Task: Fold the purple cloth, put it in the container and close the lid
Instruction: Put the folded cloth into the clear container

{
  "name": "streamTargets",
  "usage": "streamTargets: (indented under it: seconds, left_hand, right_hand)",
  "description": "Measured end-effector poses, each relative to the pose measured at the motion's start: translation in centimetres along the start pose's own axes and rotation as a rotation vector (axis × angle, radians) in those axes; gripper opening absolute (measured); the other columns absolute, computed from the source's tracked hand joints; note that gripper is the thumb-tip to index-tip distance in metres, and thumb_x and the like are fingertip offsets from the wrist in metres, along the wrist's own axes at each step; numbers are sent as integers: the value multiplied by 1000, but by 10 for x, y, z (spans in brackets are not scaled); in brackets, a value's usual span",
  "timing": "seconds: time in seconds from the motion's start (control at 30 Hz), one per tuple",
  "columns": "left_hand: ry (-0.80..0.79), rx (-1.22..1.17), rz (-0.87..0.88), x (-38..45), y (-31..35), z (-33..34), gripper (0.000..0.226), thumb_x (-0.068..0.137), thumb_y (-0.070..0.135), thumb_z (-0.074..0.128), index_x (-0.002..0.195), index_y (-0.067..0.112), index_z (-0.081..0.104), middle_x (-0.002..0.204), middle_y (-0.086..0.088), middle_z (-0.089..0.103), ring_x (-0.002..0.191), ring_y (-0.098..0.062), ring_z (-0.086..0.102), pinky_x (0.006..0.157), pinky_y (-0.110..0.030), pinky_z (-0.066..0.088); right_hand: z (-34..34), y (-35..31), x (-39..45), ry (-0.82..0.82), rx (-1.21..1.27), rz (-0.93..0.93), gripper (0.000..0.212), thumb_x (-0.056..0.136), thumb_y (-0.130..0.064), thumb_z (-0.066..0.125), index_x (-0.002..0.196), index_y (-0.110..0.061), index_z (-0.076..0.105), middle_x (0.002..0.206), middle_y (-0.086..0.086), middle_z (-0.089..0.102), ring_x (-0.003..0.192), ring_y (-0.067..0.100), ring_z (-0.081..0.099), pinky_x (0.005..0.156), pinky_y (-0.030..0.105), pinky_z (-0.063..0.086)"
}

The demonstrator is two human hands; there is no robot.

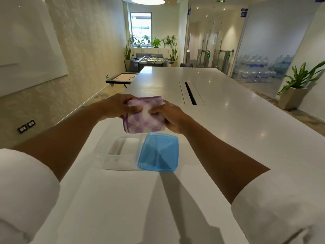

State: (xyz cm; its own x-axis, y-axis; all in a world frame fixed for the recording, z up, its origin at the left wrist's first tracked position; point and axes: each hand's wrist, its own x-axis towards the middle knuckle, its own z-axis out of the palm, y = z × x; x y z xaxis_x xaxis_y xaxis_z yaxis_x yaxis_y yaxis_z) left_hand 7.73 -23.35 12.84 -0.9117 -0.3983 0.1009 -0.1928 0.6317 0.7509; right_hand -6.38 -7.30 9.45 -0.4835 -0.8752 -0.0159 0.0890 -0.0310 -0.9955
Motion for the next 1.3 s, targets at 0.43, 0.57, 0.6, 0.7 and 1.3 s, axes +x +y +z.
streamTargets:
  seconds: [0.43,0.57,0.6,0.7,1.3]
  left_hand:
    - [-32,525,-2,8,-46,-47,34,89,31,67,122,20,68,105,-3,70,95,-22,63,84,-35,55]
    - [-67,624,-68,12,-61,-49,34,89,30,67,122,21,68,103,-3,70,93,-22,64,84,-38,56]
    - [-79,641,-90,12,-64,-49,33,89,31,67,121,22,69,102,-3,70,92,-22,64,84,-39,56]
    - [-125,733,-118,14,-70,-46,31,90,33,63,120,26,69,91,3,67,85,-18,61,72,-33,53]
    - [-517,1036,-202,9,-88,3,40,89,12,49,124,23,65,92,3,57,84,-17,55,71,-25,45]
  right_hand:
    - [53,10,48,68,-763,-164,25,75,-17,74,99,-14,67,99,6,65,87,21,60,68,27,52]
    - [62,19,58,16,-955,-210,26,79,-16,68,105,-16,65,107,9,65,85,20,58,60,19,44]
    - [63,21,59,2,-994,-204,27,80,-16,66,107,-17,65,109,9,65,86,20,58,61,20,45]
    - [67,24,62,-40,-1129,-170,31,82,-15,59,111,-17,66,112,10,64,91,21,58,70,27,50]
    - [98,65,62,-287,-1701,-83,26,91,-22,48,113,-19,61,106,4,60,106,24,53,87,45,31]
